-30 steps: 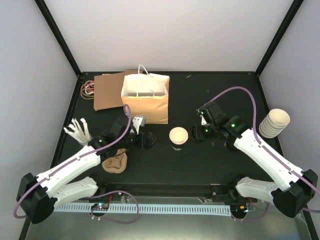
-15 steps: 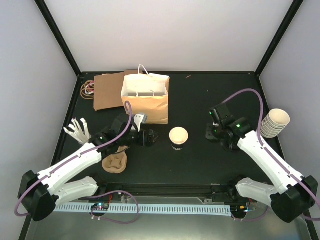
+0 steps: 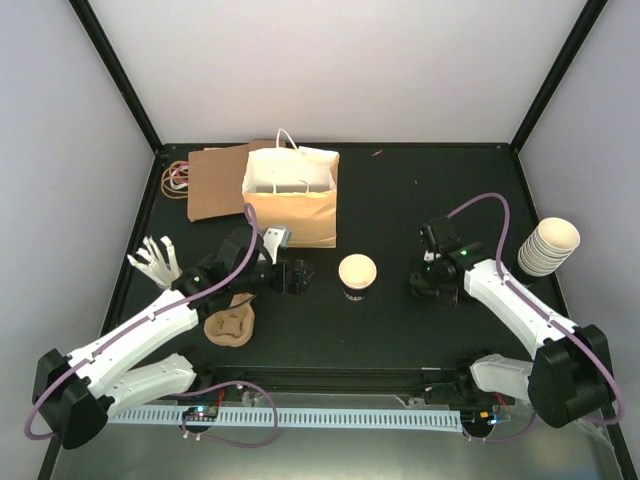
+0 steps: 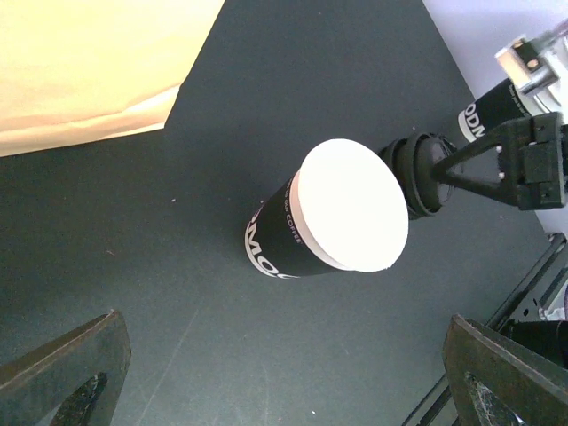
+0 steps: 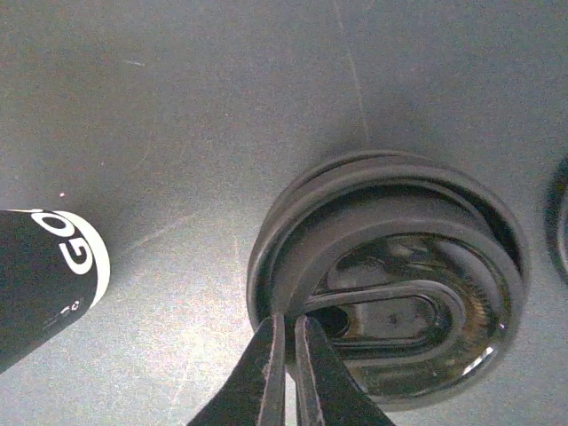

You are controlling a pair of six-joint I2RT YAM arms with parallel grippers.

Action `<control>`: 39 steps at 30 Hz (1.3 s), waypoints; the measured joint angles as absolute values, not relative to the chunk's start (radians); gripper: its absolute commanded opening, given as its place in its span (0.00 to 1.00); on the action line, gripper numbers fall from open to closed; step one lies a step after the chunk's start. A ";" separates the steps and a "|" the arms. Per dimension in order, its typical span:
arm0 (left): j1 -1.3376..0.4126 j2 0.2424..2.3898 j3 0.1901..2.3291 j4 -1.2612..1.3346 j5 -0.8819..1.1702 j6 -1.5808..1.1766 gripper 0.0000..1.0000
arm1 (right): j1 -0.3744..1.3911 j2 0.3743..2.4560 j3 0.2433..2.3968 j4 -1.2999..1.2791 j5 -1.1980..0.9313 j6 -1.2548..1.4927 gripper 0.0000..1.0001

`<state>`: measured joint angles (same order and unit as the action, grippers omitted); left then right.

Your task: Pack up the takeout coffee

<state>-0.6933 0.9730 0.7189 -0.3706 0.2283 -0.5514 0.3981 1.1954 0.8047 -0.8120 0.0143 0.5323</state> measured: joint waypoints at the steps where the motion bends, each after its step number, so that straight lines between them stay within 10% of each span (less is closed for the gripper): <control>1: -0.693 0.968 0.719 -0.371 0.228 -0.552 0.99 | 0.394 1.198 0.796 -0.794 -0.008 0.533 0.05; 39: -0.689 0.982 0.717 -0.374 0.228 -0.551 0.99 | 0.551 1.270 1.039 -0.962 0.126 0.463 0.05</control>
<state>-0.6888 0.9825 0.7174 -0.3737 0.2276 -0.5510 0.5507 1.2697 1.0386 -0.9619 0.1261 0.4625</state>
